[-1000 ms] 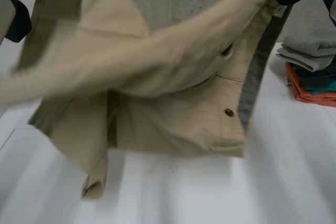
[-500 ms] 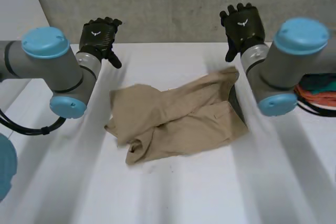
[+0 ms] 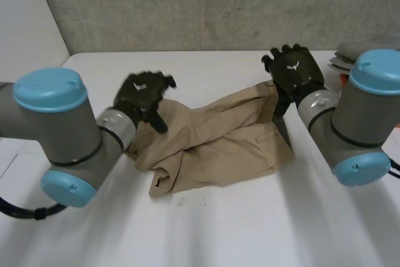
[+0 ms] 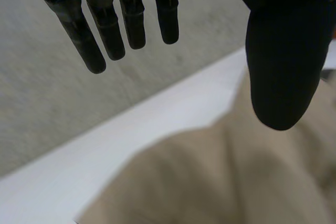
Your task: Fold the laundry.
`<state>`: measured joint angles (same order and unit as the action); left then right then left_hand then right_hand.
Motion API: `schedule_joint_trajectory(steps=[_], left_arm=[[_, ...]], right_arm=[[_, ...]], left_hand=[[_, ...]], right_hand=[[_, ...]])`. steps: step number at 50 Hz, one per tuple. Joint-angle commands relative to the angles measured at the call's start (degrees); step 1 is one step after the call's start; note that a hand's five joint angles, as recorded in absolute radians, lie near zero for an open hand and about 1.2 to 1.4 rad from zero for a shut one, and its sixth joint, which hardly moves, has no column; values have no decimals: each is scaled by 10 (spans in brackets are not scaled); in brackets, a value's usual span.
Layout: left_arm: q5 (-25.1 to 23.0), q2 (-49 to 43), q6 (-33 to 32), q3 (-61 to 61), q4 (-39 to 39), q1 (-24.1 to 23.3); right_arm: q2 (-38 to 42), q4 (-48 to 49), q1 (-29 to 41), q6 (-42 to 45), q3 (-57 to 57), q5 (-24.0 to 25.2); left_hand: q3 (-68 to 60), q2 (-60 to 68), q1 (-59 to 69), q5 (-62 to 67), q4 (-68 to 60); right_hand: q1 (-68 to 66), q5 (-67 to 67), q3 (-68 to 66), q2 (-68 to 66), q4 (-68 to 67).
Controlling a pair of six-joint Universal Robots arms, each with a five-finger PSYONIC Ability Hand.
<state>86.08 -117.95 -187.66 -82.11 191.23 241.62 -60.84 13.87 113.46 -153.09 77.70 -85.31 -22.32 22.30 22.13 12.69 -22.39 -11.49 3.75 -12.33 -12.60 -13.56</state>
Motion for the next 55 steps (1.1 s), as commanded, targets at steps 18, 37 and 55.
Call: schedule_joint_trajectory(steps=[18, 37, 55], left_arm=[[2, -212, -117, 223, 46, -6], [-58, -407, -169, 562, 158, 91], [-56, -63, -146, 67, 158, 32]], right_arm=[[1, 1, 0, 1, 54, 3], [-22, 0, 5, 20, 111, 12], [-73, -43, -23, 42, 162, 67]], left_hand=[[-577, 577, 579, 573, -576], [123, -123, -121, -127, 124], [123, -123, -121, -127, 124]], right_hand=[[15, -38, 23, 26, 36], [15, -38, 23, 26, 36], [15, -38, 23, 26, 36]])
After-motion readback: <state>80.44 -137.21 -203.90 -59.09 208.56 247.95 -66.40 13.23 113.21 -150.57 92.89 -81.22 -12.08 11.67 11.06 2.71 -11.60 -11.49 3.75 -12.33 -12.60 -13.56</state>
